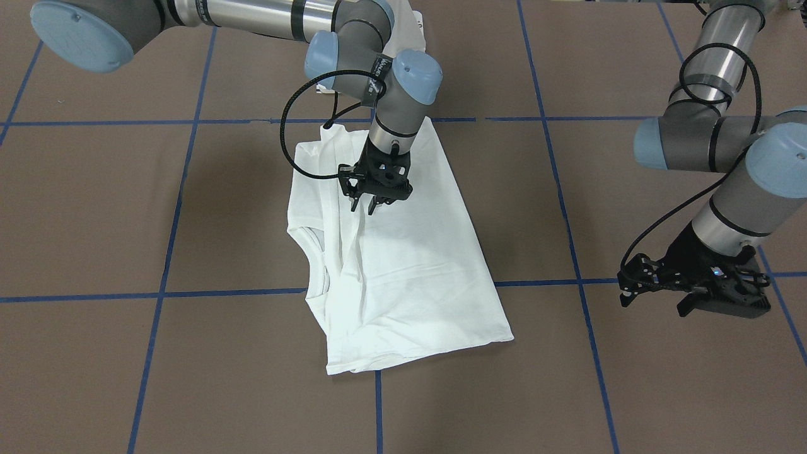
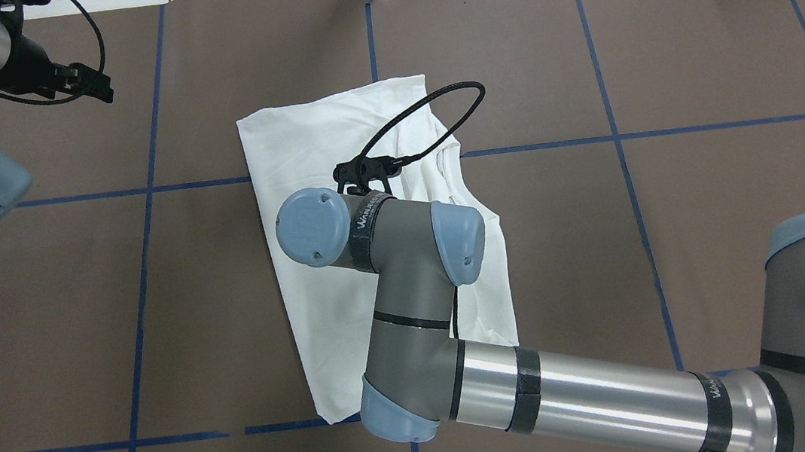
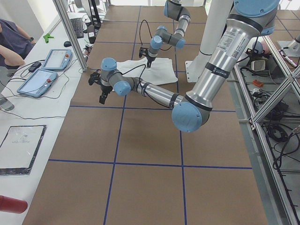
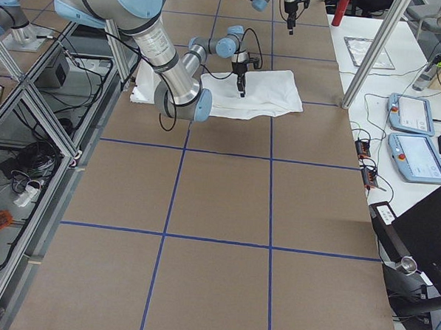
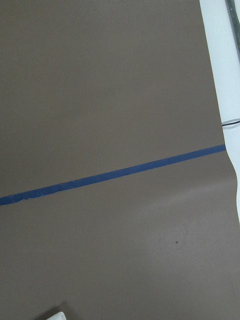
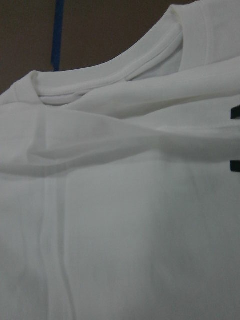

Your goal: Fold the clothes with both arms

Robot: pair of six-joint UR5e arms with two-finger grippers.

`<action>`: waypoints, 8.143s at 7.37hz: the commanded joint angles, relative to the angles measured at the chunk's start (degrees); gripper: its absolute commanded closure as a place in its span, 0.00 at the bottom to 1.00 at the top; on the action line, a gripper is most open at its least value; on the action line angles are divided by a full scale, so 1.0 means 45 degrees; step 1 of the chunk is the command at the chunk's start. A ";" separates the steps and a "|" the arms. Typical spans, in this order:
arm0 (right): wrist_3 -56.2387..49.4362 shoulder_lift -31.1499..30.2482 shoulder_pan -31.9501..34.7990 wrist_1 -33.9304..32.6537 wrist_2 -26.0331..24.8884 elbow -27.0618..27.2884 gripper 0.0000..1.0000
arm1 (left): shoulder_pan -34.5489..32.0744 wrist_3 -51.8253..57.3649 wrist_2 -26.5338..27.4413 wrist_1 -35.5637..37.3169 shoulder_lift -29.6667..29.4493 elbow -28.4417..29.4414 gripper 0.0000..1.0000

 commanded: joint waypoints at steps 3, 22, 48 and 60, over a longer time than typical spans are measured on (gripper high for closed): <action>-0.0334 -0.0039 -0.0044 -0.0921 -0.0070 0.0181 1.00 | 0.0000 0.0000 0.0000 0.0000 0.0000 -0.0009 0.00; -0.1526 -0.6484 0.1128 0.4741 0.1649 0.6471 0.00 | 0.9134 -1.2335 0.3396 0.0253 0.2776 -0.6415 0.00; 0.7972 -0.7872 -0.1267 0.4077 0.1107 0.8093 0.04 | 1.0605 -1.3457 0.4199 0.1679 0.1055 -0.5927 1.00; 1.0701 -0.7070 -0.2173 0.4155 -0.0285 0.6744 1.00 | 1.0605 -1.3457 0.4199 0.1679 0.1016 -0.6044 1.00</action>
